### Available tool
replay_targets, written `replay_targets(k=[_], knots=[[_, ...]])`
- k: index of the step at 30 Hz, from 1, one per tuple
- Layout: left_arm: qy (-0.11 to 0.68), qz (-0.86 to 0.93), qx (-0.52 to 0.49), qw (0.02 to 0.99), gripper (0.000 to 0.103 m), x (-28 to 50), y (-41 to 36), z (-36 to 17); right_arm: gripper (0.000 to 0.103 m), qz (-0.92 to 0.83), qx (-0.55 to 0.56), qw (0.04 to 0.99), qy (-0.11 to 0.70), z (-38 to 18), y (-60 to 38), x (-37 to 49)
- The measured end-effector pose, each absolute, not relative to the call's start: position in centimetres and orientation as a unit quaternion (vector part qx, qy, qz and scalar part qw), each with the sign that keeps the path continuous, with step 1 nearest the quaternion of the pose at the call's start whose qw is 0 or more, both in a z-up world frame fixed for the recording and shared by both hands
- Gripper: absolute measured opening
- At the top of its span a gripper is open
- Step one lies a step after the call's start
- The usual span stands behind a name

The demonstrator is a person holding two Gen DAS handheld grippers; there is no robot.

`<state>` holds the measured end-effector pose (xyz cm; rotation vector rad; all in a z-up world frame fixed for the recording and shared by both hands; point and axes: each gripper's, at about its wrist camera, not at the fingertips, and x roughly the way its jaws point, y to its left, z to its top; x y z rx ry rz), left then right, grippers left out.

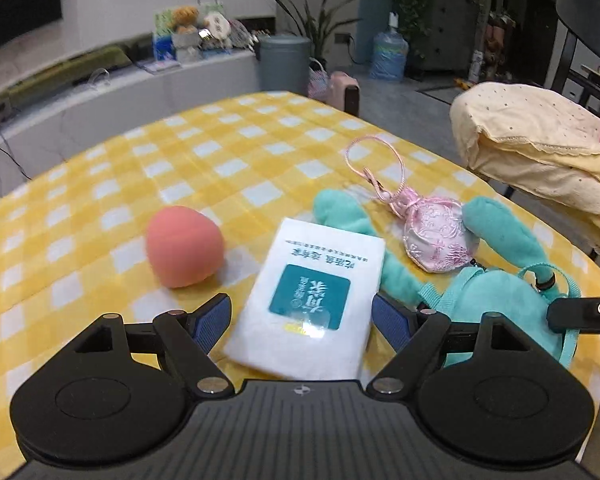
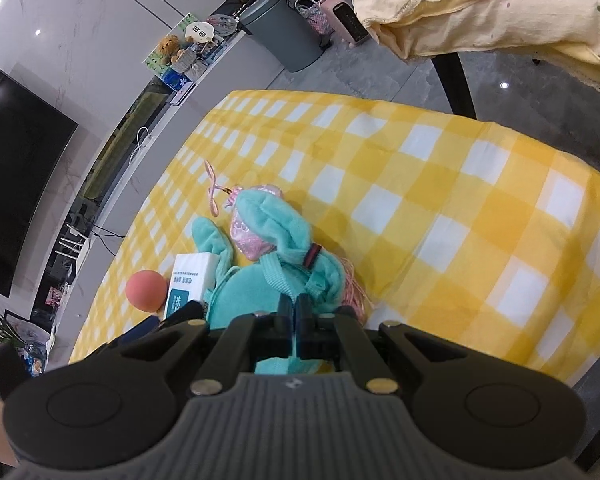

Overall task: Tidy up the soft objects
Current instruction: 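Grasp the teal backpack plush with the right tool while the left tool grasps the white tissue pack, then lift and carry the tissue pack and teal plush toward the orange box with both tools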

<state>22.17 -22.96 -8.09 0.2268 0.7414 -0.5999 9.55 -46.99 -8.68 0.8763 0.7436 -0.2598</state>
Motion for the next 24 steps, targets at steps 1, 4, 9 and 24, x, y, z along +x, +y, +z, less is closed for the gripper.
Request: replay_targets(k=[1,4,9,24], knots=[[0.364,-0.294,0.107,0.877,0.096,22.6,-23.1,-8.3,0.0,-0.122,0.414,0.831,0.351,-8.7,-47.0,9.6],[0.38,-0.31,0.107,0.865,0.098,23.3,-23.7,-8.9,0.0,-0.121,0.412,0.832,0.351,-8.9,-47.0,9.8],[0.366,-0.311,0.12,0.869,0.086,22.7,-24.3,-9.5,0.0,-0.119,0.409,0.833,0.352,-9.6,-46.9,10.3],[0.329,-0.268,-0.01,0.905,0.076,16.1,-18.6,-2.6,0.0,-0.051,0.42,0.857,0.293,-6.3,-46.8,9.5]])
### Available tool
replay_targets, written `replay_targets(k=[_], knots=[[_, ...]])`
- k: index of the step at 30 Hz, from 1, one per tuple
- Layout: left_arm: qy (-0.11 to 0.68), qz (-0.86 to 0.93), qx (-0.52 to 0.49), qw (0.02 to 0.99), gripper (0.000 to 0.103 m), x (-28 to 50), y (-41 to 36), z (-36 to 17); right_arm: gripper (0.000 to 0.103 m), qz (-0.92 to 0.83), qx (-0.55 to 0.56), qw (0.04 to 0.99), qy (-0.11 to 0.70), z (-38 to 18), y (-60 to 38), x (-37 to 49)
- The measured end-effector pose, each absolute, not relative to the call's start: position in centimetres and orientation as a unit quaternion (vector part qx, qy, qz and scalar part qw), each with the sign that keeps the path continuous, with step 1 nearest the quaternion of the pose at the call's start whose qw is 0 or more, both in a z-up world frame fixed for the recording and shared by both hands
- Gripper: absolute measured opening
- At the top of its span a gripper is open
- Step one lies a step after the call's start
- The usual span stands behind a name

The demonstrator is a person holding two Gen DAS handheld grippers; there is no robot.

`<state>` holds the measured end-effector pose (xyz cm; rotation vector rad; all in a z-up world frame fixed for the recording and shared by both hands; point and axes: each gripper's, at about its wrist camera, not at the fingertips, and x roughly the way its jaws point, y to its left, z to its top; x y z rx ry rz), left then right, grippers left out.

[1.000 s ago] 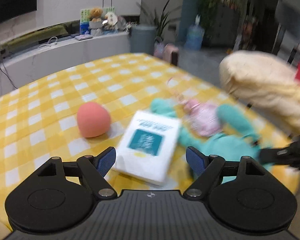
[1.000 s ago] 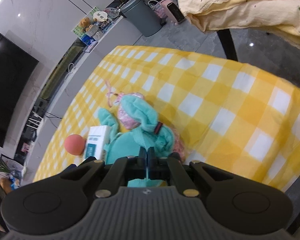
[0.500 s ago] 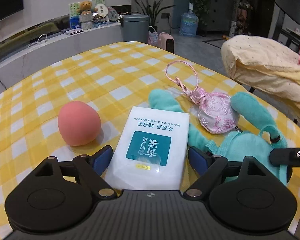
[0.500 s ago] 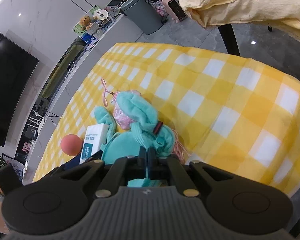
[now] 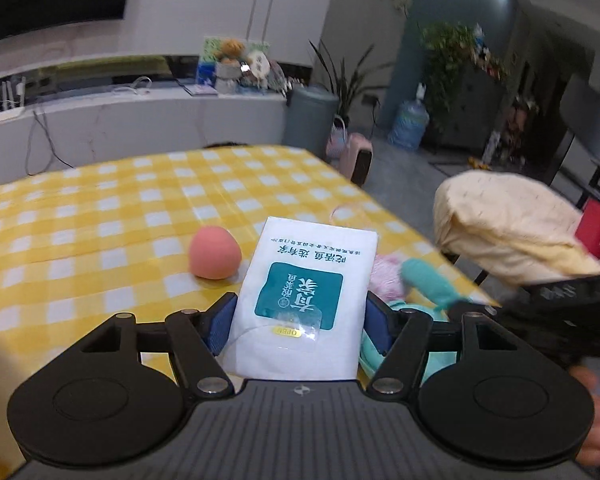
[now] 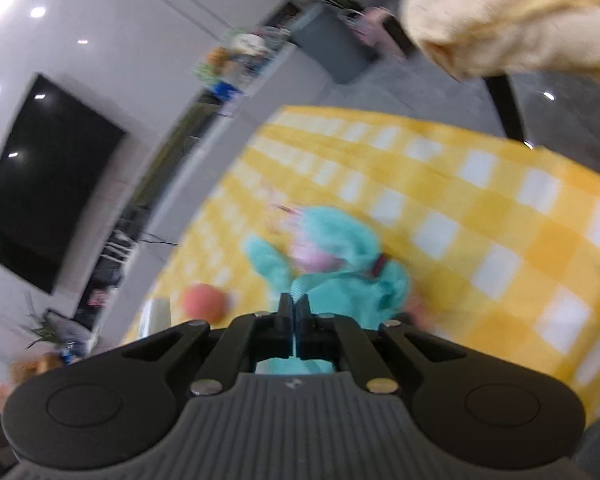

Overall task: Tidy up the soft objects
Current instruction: 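Lift and carry the tissue pack and teal plush toward the orange box with both tools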

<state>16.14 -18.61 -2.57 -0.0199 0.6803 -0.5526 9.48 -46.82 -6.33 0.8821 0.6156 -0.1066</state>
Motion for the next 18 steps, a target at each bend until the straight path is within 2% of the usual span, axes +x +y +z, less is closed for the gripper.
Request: replay_targets(k=[10,18], knots=[[0.295,-0.213,-0.031,0.931,0.076,6.0,-10.7,7.3,0.0,0.007,0.4,0.894,0.203,2.2,-44.5,6.4],[0.275,-0.166,-0.07,0.944,0.076,0.7,-0.8,12.5,0.0,0.052,0.284,0.946,0.146,12.5,-36.7,0.9]])
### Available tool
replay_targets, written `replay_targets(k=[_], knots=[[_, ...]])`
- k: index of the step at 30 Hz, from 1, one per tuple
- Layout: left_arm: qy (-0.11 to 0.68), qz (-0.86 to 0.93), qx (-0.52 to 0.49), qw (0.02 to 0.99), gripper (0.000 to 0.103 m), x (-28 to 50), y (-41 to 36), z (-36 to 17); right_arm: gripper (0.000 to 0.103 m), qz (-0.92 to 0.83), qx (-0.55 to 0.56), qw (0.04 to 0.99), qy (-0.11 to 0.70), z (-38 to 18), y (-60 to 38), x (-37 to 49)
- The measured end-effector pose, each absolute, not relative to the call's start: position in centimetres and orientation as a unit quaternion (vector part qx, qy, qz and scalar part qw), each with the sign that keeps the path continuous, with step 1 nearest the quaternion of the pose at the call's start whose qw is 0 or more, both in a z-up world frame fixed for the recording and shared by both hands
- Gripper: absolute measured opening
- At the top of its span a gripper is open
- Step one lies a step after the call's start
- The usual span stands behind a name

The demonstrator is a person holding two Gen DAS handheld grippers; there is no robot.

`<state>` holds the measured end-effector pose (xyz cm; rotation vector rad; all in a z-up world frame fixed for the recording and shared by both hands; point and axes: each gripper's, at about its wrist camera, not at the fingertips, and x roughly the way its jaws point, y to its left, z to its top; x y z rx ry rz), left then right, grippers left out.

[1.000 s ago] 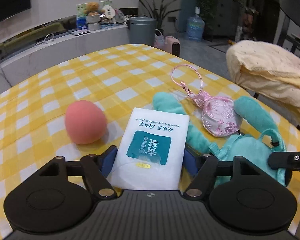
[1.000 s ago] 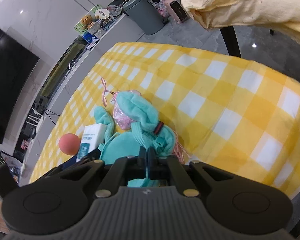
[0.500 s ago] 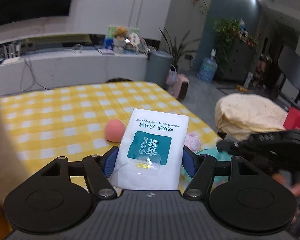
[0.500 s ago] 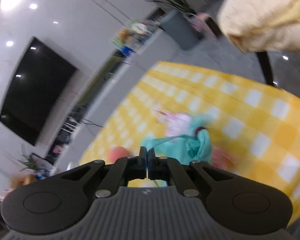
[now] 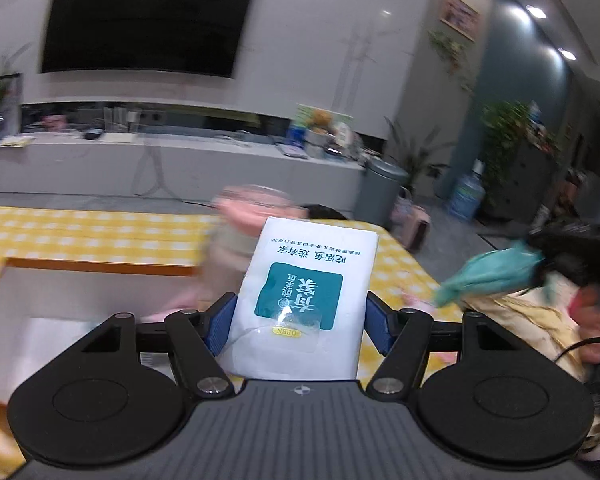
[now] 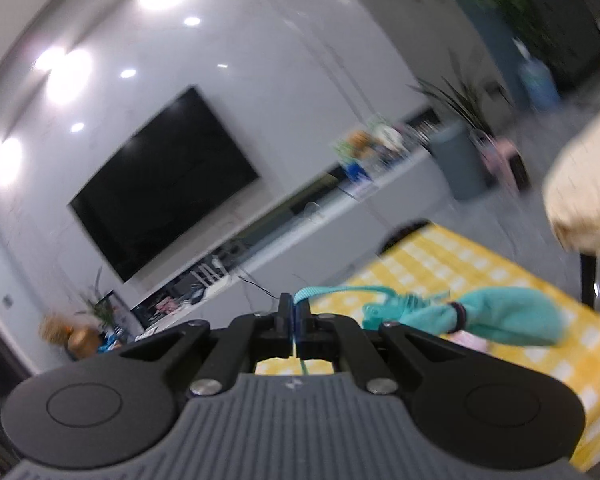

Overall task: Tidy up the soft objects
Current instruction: 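Lift and carry the tissue pack and teal plush toward the orange box with both tools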

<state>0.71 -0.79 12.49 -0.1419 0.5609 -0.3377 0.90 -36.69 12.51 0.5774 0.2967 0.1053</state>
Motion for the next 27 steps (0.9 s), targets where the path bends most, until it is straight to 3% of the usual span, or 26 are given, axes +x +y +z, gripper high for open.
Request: replay_targets(k=[7,12,27], knots=[[0.268,-0.058,-0.09,0.957,0.076,0.4,7.2,11.3,0.0,0.144,0.225,0.958,0.103,18.9,-28.3,-2.2],[0.284,0.009,-0.112,0.952,0.076,2.3,12.1,8.3,0.0,0.191,0.2,0.955,0.106,20.5,-22.8,-2.5],[0.354,0.06,-0.106,0.927,0.076,5.2,16.0,1.4,0.0,0.268,0.13,0.932,0.206,16.6,-9.0,3.9]])
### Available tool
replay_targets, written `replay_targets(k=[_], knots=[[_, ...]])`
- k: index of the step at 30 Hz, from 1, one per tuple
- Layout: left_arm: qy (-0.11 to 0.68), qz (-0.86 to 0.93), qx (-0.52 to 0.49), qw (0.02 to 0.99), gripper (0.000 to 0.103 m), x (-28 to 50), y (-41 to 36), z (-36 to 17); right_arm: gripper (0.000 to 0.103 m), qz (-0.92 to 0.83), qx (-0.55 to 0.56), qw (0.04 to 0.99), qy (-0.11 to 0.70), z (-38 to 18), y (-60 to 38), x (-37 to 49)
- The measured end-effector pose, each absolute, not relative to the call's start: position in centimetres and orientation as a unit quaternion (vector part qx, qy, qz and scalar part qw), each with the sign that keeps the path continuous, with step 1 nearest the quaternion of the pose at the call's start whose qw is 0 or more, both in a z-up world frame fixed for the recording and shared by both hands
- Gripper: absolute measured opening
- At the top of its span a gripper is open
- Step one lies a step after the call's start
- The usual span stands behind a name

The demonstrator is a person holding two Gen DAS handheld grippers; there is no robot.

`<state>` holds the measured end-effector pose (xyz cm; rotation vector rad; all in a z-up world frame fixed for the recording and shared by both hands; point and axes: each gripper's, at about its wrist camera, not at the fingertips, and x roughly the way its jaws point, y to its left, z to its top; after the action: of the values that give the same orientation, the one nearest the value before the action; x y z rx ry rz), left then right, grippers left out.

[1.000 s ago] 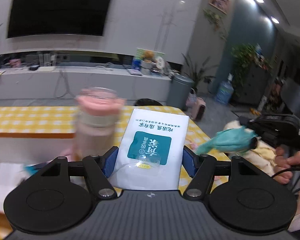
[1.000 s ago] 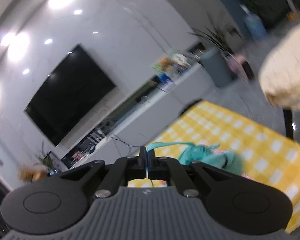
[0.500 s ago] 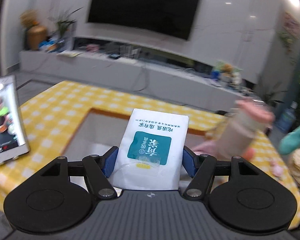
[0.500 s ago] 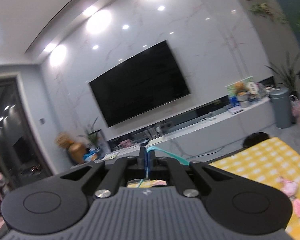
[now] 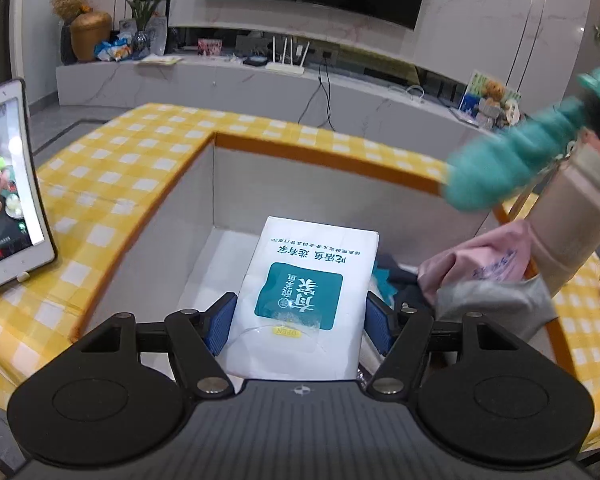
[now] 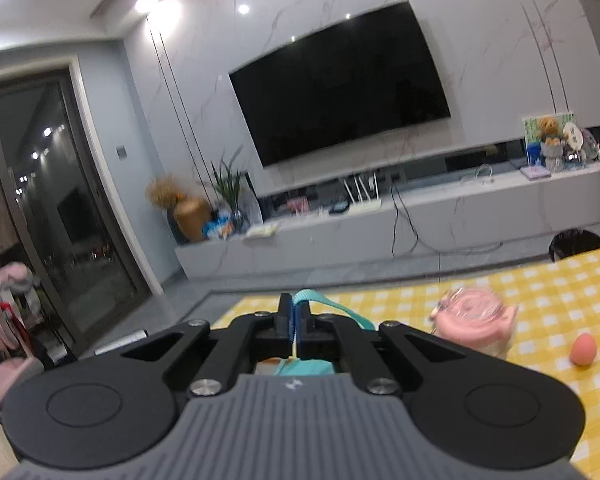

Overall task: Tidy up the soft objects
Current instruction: 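Lift and carry the tissue pack and teal plush toward the orange box with both tools, then lower the tissue pack into the box and open the left tool while the right tool lowers the plush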

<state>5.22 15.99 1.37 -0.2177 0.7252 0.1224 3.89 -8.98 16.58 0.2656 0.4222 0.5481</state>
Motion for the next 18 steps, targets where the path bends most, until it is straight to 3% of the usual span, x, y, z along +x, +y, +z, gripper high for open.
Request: replay_targets(k=[13,18], knots=[[0.361,0.12,-0.07,0.922,0.076,6.1,17.1,0.3,0.0,0.266,0.099,0.922,0.265,12.5,-4.4,7.7],[0.363,0.119,-0.078,0.921,0.083,6.4,17.5,0.1,0.0,0.269,0.091,0.921,0.266,12.5,-3.3,8.0]])
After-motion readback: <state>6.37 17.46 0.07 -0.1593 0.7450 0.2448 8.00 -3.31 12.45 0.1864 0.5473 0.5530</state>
